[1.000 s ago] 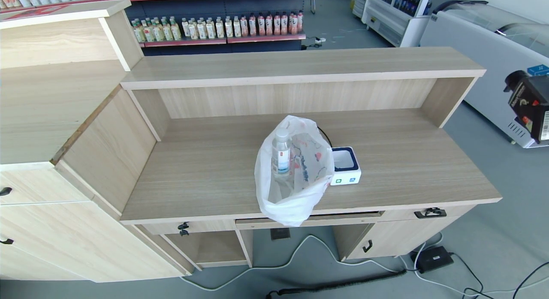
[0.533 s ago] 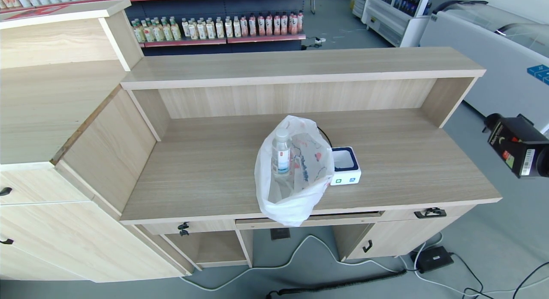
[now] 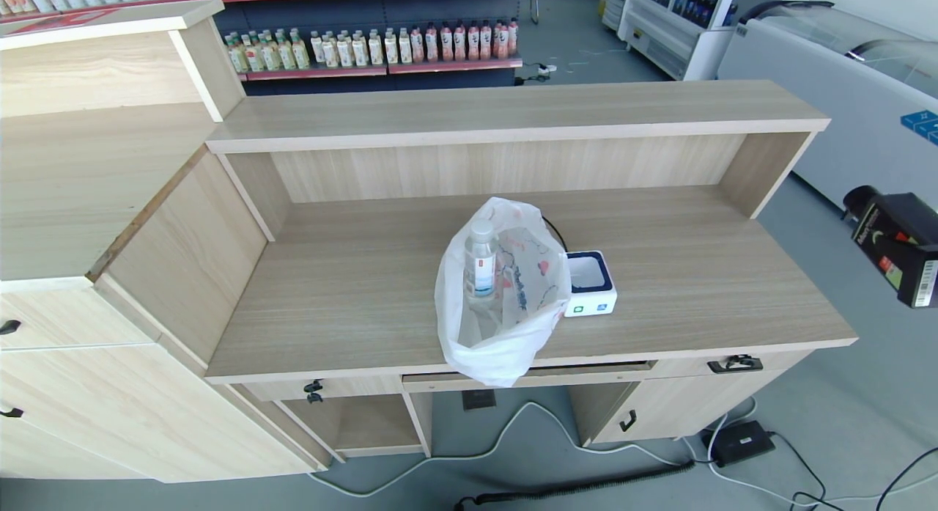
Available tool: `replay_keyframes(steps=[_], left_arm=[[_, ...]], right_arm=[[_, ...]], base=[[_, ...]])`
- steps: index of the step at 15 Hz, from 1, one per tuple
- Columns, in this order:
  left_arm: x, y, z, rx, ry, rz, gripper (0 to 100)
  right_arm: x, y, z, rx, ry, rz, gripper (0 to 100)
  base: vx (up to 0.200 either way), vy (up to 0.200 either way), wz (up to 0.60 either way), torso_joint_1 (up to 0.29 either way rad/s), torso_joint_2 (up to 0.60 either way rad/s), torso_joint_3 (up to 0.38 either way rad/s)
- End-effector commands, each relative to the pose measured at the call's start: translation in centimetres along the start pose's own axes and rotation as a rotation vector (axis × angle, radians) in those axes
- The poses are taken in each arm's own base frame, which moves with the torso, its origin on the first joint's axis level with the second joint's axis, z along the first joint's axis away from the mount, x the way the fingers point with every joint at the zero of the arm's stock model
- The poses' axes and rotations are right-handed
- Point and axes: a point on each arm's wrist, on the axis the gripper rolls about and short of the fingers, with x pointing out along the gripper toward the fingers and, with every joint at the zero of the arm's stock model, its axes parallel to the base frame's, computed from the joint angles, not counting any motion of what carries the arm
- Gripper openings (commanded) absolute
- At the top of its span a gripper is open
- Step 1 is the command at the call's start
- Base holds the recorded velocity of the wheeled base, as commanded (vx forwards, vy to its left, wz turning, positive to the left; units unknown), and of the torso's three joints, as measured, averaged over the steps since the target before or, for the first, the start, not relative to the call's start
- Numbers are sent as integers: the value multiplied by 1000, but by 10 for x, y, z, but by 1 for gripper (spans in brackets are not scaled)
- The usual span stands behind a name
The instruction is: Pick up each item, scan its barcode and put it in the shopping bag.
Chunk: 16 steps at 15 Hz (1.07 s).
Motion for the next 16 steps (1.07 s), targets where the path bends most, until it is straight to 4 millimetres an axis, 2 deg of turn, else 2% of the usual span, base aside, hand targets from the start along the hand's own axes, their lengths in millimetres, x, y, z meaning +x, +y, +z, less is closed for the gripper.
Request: replay_keyframes(steps=[1, 4, 6, 7, 8, 10, 13, 16], left_arm=[[0, 0, 0, 0, -1, 0, 100], [0, 0, 0, 0, -1, 0, 100], [0, 0, 0, 0, -1, 0, 100], [0, 0, 0, 0, -1, 0, 100], [0, 0, 0, 0, -1, 0, 100], [0, 0, 0, 0, -1, 0, 100], [0, 0, 0, -1, -1, -1, 100], [0, 0, 0, 0, -1, 0, 100]], right_arm=[[5, -1, 2, -4, -6, -7, 0], [48, 2, 14, 10, -86, -12, 0], [82, 8, 23, 17, -173, 75, 0], [90, 10, 23, 14, -184, 99, 0], [102, 15, 15, -8, -191, 132, 0], [105, 19, 8, -89, -198, 200, 0], [121, 22, -1, -111, -291, 345, 0], [157, 35, -25, -122, -368, 418, 0]], base=[[0, 0, 0, 0, 0, 0], [0, 0, 0, 0, 0, 0], [0, 0, 0, 0, 0, 0], [0, 0, 0, 0, 0, 0], [0, 0, 0, 0, 0, 0], [0, 0, 0, 0, 0, 0], [0, 0, 0, 0, 0, 0], [0, 0, 0, 0, 0, 0]])
